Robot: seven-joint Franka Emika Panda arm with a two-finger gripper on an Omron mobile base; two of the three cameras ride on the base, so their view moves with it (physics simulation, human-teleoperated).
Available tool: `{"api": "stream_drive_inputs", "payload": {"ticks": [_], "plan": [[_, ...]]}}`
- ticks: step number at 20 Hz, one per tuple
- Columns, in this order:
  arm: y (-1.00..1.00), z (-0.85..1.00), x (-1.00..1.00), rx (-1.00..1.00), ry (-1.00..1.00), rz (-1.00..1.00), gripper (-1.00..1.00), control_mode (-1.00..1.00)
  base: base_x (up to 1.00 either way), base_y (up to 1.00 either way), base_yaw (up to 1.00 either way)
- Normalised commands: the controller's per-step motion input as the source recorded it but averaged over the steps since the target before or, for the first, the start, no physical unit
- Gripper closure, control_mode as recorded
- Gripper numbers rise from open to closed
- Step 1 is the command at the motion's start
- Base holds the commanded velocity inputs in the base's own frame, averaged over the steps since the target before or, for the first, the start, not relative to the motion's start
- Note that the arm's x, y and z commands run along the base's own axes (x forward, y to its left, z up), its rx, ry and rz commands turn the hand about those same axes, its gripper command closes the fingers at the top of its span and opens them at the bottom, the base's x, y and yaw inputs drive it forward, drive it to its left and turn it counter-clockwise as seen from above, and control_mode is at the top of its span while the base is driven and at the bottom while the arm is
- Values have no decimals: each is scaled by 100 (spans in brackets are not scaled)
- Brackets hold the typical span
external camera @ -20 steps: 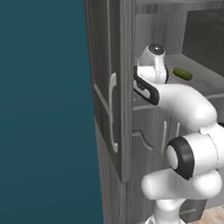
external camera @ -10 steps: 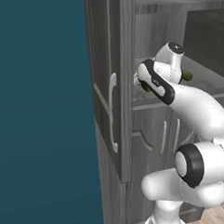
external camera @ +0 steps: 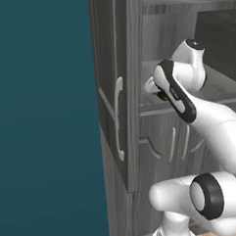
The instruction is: Pick the cucumbers from the cabinet and place them in one bowl. Pick the kiwi from the sink and place it in the other bowl.
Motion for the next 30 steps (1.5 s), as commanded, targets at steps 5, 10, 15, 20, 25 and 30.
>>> {"api": "stream_drive_inputs", "payload": {"ticks": [5,10,15,20,25,30], "plan": [[-4,2,-86,0,2,-6,100,-100,0,0,0],[-8,2,-76,0,2,-5,100,-100,0,0,0],[-21,0,-69,2,0,-1,100,-100,0,0,0],[-15,0,-45,2,0,-3,100,-100,0,0,0],[0,0,-43,0,0,-3,100,-100,0,0,0],[0,0,-22,0,1,-2,100,-100,0,0,0]]}}
